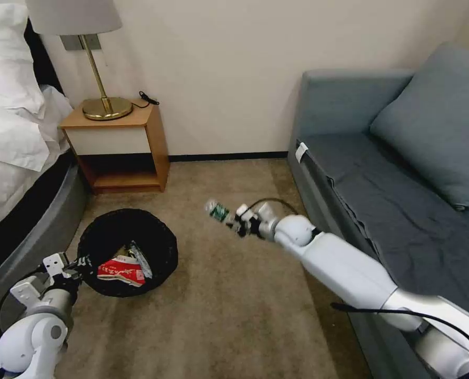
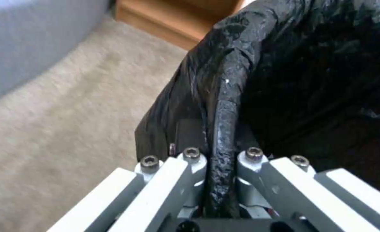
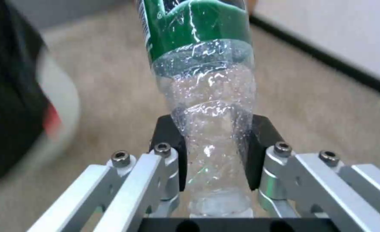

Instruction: Pick up the trash bin, then pick up the garbage on the floor and place it into the trash bin.

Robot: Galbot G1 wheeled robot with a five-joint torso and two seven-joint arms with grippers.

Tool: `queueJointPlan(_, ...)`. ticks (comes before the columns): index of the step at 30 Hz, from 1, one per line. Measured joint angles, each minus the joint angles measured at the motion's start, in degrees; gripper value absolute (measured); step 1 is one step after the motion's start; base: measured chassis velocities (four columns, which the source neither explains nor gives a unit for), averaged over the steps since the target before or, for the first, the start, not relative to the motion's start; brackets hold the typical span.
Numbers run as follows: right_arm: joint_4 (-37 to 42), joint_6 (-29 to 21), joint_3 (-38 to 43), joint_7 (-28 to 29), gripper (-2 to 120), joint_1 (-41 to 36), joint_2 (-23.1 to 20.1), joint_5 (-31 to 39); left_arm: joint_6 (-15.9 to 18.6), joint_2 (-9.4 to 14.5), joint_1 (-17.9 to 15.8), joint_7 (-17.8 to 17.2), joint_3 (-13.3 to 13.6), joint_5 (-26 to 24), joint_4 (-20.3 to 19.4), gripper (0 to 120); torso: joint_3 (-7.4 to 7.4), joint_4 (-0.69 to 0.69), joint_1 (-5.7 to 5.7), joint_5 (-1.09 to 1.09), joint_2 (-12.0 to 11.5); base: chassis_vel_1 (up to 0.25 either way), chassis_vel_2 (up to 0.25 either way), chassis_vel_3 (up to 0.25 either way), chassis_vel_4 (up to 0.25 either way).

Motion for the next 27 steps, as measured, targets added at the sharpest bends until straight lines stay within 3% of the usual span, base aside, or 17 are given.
queueJointPlan(12, 13.09, -0.08, -1.49, 4.73, 22, 2.54, -3.24, 8.69, 3.58, -2.63, -0.67, -2.16, 4.08, -2.16, -1.1, 3, 0.0, 0.0, 0.0, -0.01, 0.0, 0.0, 0.0, 0.0, 0.0)
queueJointPlan(15, 19.14, 0.35, -3.16, 5.97, 22, 3.28, -4.05, 13.66, 5.02, -3.26, -0.88, -2.84, 5.01, -1.99, -1.39, 3, 0.0, 0.0, 0.0, 0.0, 0.0, 0.0, 0.0, 0.0, 0.0)
queueJointPlan(20, 24.93, 0.59, -6.27, 8.33, 22, 1.48, -3.74, 18.62, 6.21, -3.89, -1.12, -3.29, 6.4, -1.9, -1.75, 3, 0.0, 0.0, 0.0, 0.0, 0.0, 0.0, 0.0, 0.0, 0.0)
queueJointPlan(27, 27.42, 0.42, -10.8, 9.98, 22, -0.99, -1.79, 19.5, 6.89, -4.16, -0.95, -3.17, 8.13, -2.92, -2.26, 3, 0.0, 0.0, 0.0, -0.02, -0.01, 0.0, 0.0, 0.0, 0.0)
